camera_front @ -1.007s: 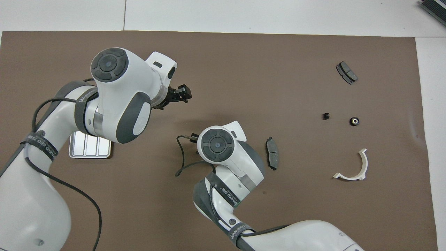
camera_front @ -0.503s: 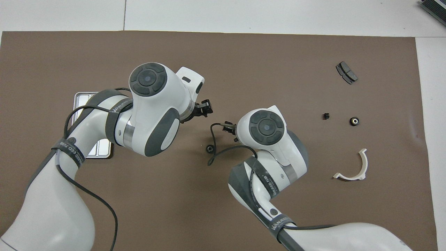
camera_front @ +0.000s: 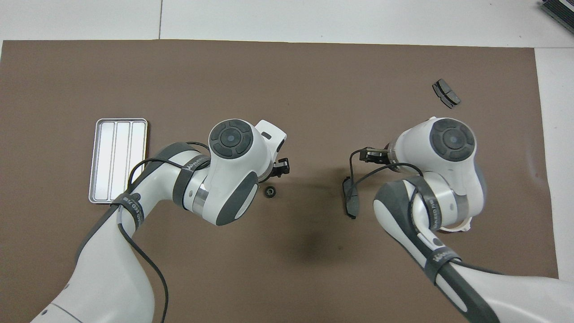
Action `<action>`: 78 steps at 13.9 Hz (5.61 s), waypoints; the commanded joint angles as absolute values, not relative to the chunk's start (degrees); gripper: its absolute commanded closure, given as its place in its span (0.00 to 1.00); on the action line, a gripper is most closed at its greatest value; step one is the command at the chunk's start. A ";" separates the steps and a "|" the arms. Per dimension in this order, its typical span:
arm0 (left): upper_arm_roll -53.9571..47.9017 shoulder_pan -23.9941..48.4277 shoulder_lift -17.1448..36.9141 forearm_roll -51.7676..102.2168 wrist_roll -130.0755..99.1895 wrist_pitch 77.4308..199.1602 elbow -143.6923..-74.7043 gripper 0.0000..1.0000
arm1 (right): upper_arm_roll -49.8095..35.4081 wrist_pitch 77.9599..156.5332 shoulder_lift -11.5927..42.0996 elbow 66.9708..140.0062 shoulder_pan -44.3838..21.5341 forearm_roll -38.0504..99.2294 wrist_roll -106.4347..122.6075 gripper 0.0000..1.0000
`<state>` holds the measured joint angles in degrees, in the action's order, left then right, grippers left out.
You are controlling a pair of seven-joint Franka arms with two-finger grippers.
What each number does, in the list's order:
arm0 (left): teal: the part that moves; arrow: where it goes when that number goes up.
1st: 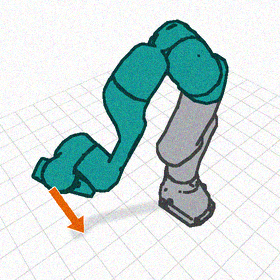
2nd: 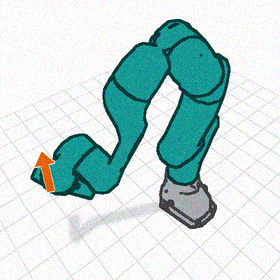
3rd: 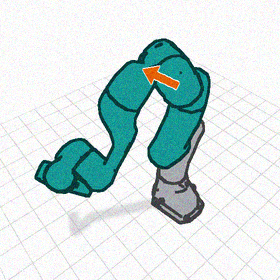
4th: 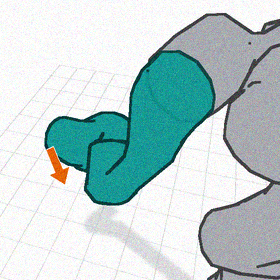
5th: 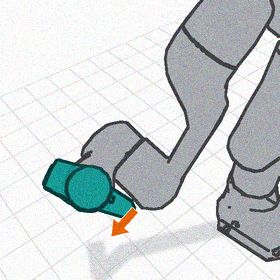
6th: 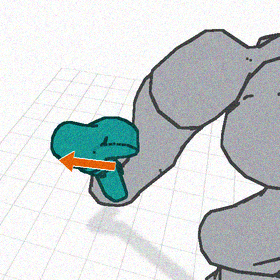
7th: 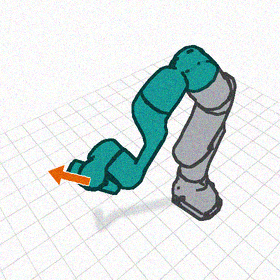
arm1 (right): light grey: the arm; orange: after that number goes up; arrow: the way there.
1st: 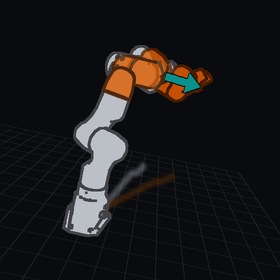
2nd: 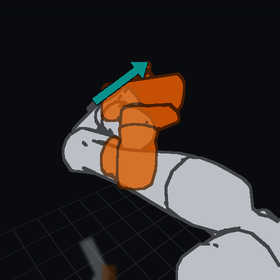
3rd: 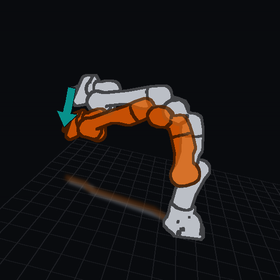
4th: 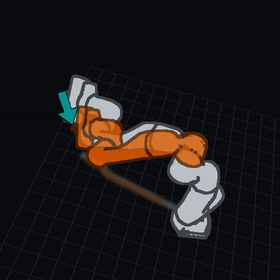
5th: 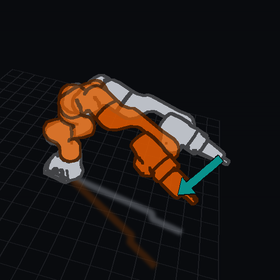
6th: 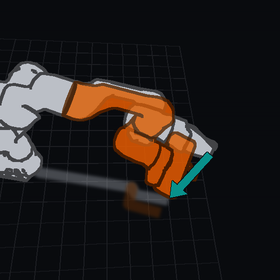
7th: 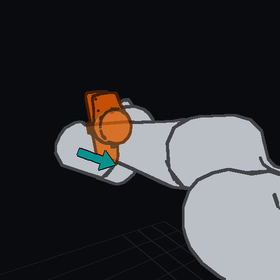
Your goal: Pick bearing gear from pile to tray
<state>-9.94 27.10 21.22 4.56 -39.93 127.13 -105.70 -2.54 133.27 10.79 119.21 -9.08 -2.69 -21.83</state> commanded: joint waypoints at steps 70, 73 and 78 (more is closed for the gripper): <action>-8.53 23.98 16.08 1.76 -35.94 145.01 -119.09 0.30 | -3.25 138.43 19.86 108.98 -17.42 -6.86 -36.15 0.38; -8.44 26.89 16.08 1.76 -36.12 145.02 -119.09 0.31 | -3.25 138.78 20.04 109.86 -11.62 -6.77 -30.08 0.59; -8.35 29.79 16.35 1.67 -36.12 144.40 -119.09 0.40 | -3.25 138.43 19.78 111.53 -4.41 -6.68 -22.07 0.64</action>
